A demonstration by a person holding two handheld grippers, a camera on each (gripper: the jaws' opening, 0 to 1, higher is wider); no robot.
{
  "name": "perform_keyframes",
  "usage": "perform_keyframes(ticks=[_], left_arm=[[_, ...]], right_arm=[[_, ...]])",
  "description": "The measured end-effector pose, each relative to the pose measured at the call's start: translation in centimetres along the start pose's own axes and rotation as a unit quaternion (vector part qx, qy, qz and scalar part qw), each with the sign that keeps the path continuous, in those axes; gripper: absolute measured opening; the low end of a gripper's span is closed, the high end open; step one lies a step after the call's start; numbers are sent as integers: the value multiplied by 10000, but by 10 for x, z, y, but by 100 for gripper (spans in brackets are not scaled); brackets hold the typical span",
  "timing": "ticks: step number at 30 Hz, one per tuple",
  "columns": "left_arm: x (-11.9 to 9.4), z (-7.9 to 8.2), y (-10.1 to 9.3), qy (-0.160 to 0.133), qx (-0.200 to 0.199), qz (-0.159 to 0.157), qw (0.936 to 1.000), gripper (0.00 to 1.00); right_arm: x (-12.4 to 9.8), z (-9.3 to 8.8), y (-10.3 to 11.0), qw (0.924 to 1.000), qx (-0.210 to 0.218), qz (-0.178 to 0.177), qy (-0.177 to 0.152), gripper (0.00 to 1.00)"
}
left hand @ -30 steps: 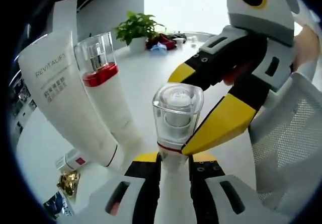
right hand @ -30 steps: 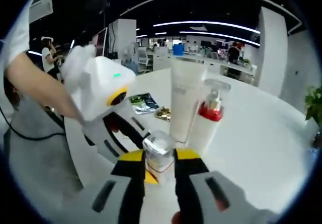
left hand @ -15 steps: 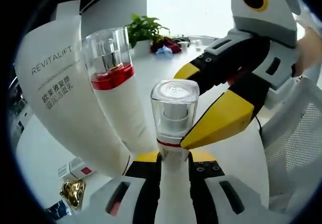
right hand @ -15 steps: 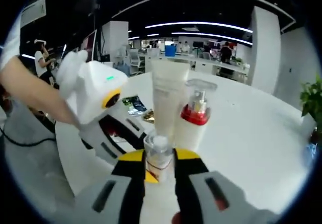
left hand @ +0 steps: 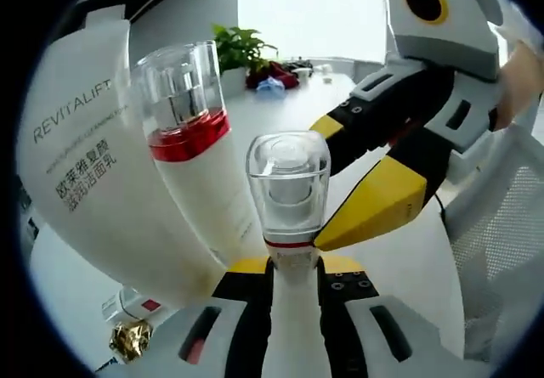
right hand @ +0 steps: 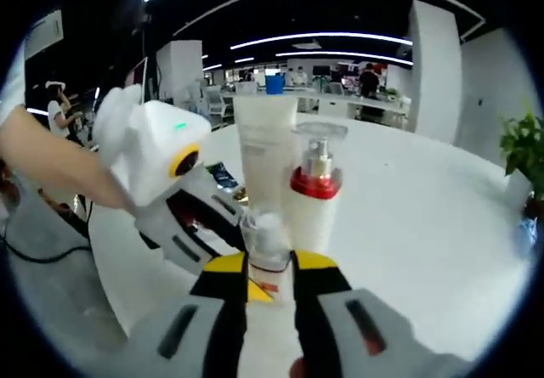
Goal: Arrange the skincare products in the storage area until every visible bottle or jar stands upright without overlapping.
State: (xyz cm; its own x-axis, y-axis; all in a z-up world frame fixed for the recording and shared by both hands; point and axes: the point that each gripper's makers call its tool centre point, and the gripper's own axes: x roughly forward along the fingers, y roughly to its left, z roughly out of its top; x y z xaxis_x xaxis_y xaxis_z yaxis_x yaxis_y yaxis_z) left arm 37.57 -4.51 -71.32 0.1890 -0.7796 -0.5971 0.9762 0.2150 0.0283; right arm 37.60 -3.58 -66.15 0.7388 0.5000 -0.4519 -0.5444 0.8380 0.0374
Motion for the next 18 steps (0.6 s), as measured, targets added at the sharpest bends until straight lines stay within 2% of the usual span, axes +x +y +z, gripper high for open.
perform_keyframes(ticks=[4,8,18], left_arm=[[1,1,0,48,121,-152,9998,17],[2,1,0,98,226,-213,9995,17],[3,0,1,218,285,-394,9986,17]], right_arm=[[0,-1,-3,9977,653,-127,-117,22],[0,-12,-5,9970,754,-189,5,21],[1,-22,-2,9918,1265,-171,43,21]])
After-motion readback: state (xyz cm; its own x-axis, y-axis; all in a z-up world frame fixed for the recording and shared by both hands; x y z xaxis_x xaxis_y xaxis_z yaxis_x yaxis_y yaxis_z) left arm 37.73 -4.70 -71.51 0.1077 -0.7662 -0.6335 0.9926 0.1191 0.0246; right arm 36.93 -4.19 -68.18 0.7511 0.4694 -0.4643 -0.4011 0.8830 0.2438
